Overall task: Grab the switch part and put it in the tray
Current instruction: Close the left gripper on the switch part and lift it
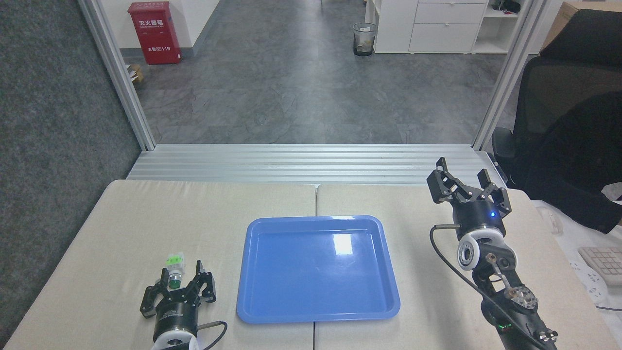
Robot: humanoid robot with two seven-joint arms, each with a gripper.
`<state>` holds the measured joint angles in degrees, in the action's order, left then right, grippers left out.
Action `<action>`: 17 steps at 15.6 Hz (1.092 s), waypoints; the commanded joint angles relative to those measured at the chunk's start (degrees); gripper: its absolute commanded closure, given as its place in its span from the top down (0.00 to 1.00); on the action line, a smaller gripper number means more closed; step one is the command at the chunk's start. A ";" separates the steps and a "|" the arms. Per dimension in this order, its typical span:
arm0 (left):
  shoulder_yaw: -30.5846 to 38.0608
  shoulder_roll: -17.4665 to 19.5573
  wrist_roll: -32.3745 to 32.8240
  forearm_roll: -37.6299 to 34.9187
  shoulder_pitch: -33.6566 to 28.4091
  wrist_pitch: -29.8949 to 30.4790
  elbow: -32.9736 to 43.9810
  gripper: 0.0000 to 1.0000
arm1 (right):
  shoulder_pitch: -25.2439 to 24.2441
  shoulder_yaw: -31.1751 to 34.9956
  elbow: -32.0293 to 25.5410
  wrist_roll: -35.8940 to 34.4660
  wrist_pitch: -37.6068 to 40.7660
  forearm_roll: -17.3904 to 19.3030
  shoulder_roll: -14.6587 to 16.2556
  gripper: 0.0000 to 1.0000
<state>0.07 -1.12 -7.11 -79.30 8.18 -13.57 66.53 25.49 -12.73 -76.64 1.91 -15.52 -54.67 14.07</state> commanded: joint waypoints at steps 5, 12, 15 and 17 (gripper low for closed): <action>-0.86 0.50 3.40 -0.07 1.14 0.04 -1.68 0.07 | 0.00 0.08 0.00 0.02 -0.04 0.00 -0.01 1.00; -0.42 0.68 9.73 0.46 2.19 0.04 16.41 0.06 | 0.00 -0.01 -0.09 0.02 0.05 0.00 0.08 1.00; -1.73 -0.37 11.85 0.55 1.41 0.82 25.90 0.06 | 0.00 -0.01 0.00 0.02 0.05 0.00 -0.01 1.00; -9.52 -4.14 11.68 -0.33 -0.79 0.48 28.38 0.04 | 0.00 -0.01 0.00 0.02 -0.04 0.00 -0.01 1.00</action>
<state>-0.80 -1.25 4.13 -78.98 9.30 -13.09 78.66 25.49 -12.74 -76.64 1.91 -15.49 -54.67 14.07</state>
